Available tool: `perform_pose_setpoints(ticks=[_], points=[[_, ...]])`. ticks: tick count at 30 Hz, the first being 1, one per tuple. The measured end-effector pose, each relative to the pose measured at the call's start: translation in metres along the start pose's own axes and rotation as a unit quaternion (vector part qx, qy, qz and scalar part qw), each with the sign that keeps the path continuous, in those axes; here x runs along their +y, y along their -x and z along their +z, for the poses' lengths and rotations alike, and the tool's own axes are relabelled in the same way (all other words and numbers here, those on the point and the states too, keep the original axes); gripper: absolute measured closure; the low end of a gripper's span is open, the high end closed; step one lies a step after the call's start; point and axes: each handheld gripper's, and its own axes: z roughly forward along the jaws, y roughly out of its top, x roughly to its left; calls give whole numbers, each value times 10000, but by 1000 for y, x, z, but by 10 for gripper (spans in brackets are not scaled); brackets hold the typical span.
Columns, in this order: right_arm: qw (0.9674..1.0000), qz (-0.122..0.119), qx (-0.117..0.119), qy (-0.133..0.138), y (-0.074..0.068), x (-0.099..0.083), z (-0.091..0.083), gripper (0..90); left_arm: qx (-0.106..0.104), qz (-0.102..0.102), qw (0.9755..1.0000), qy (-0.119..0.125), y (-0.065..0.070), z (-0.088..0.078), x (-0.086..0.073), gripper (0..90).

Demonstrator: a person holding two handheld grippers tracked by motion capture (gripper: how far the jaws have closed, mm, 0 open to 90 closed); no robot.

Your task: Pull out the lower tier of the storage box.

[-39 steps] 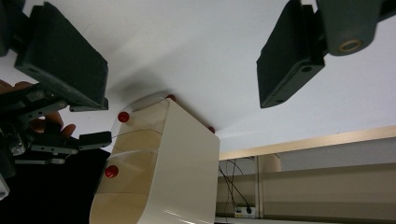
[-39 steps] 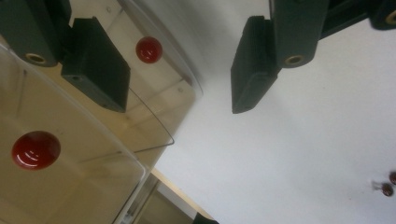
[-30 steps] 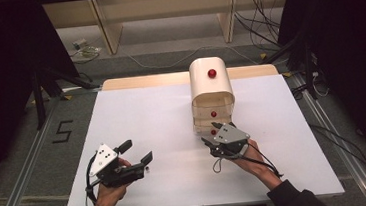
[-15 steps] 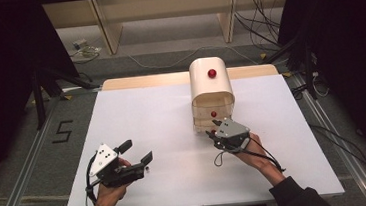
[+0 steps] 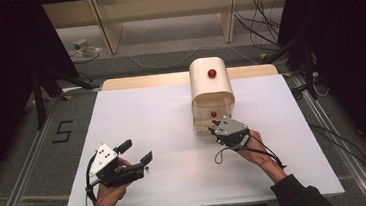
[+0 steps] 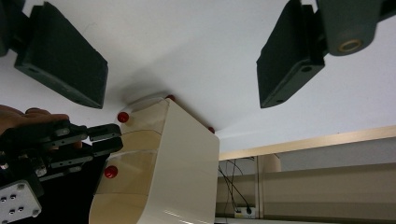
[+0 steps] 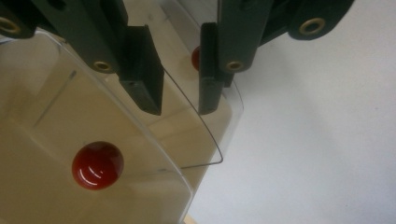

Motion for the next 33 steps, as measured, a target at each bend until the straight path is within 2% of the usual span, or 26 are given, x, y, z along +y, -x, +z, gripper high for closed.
perform_pose_setpoints(ticks=[7,33], points=[[9999,-101,53,-72,4,0,1,764,3,-1,10000,-5,0,0,0,158],[9997,-121,202,-121,6,1,-2,824,15,10,10000,11,0,-1,0,159]])
